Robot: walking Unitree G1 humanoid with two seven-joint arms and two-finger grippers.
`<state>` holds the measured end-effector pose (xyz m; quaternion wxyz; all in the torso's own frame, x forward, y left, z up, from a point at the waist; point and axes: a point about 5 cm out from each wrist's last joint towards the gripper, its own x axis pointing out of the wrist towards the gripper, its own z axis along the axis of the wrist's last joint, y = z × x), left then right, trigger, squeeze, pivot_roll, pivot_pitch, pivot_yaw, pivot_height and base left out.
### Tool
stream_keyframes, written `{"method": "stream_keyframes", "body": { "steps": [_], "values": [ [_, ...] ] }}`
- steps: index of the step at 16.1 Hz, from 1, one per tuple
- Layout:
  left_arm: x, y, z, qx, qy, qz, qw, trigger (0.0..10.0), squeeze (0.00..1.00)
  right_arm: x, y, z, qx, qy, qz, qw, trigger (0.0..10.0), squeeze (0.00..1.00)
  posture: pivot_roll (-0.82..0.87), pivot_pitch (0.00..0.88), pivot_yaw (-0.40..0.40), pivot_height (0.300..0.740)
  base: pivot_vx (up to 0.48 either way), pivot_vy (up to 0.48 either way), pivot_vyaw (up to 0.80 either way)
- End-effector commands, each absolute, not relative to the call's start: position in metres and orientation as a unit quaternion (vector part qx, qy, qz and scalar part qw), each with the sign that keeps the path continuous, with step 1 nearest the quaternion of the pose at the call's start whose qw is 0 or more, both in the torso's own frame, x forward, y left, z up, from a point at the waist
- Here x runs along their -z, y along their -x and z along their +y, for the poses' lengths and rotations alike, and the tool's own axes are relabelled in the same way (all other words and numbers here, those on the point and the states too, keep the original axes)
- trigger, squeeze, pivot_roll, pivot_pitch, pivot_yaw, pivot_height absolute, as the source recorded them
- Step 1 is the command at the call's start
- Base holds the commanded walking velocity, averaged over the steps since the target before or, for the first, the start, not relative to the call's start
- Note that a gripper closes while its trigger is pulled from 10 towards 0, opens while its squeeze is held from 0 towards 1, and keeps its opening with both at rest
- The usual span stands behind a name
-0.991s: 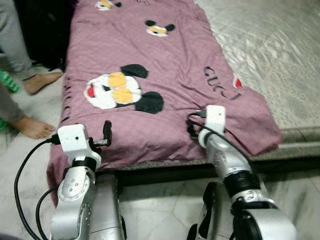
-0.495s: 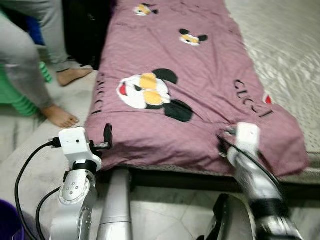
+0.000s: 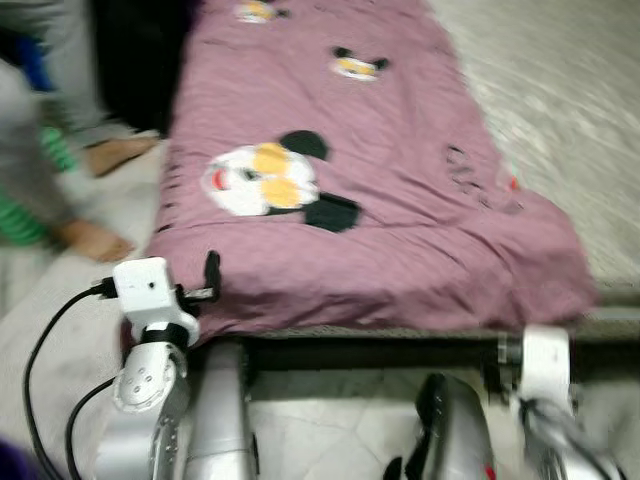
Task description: Clean up the room
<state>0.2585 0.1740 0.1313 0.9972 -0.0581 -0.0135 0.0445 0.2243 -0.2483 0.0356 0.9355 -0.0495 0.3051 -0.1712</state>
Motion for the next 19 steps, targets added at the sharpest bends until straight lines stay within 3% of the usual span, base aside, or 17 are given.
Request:
{"method": "stream_keyframes", "body": {
  "steps": [1, 3, 8, 10, 13, 16, 19],
  "values": [
    [-0.133, -0.258, 0.17, -0.036, 0.059, -0.014, 0.997, 10.0, 0.0, -0.065, -0.245, -0.245, 0.163, 0.059, 0.228, 0.958, 10.0, 0.0, 0.02, 0.208, -0.048, 0.495, 0.0, 0.0, 0.0],
    [-0.136, -0.261, 0.166, -0.032, 0.063, -0.018, 0.997, 10.0, 0.0, -0.107, -0.277, -0.24, 0.158, 0.069, 0.118, 0.978, 10.0, 0.0, 0.02, 0.205, -0.047, 0.495, 0.0, 0.0, 0.0],
    [-0.136, -0.26, 0.172, -0.039, 0.06, -0.02, 0.997, 10.0, 0.0, -0.165, -0.307, -0.227, 0.148, 0.07, -0.01, 0.986, 10.0, 0.0, 0.03, 0.199, -0.05, 0.495, 0.0, 0.0, 0.0],
    [-0.136, -0.259, 0.169, -0.038, 0.061, -0.02, 0.997, 10.0, 0.0, -0.167, -0.314, -0.217, 0.127, 0.046, -0.02, 0.991, 10.0, 0.0, 0.03, 0.199, -0.05, 0.495, 0.0, 0.0, 0.0],
    [-0.14, -0.264, 0.16, -0.025, 0.063, -0.026, 0.997, 10.0, 0.0, -0.16, -0.348, -0.175, 0.065, -0.007, -0.009, 0.998, 10.0, 0.0, 0.08, 0.2, -0.042, 0.495, 0.0, 0.0, 0.0],
    [-0.147, -0.258, 0.169, -0.036, 0.051, -0.033, 0.998, 10.0, 0.0, -0.165, -0.378, -0.15, 0.047, -0.025, -0.009, 0.999, 10.0, 0.0, 0.13, 0.221, -0.054, 0.495, 0.0, 0.0, 0.0],
    [-0.142, -0.246, 0.176, -0.049, 0.046, -0.023, 0.997, 10.0, 0.0, -0.177, -0.391, -0.146, 0.048, -0.034, -0.022, 0.998, 10.0, 0.0, 0.14, 0.244, -0.056, 0.495, 0.0, 0.0, 0.0]
  ]
}}
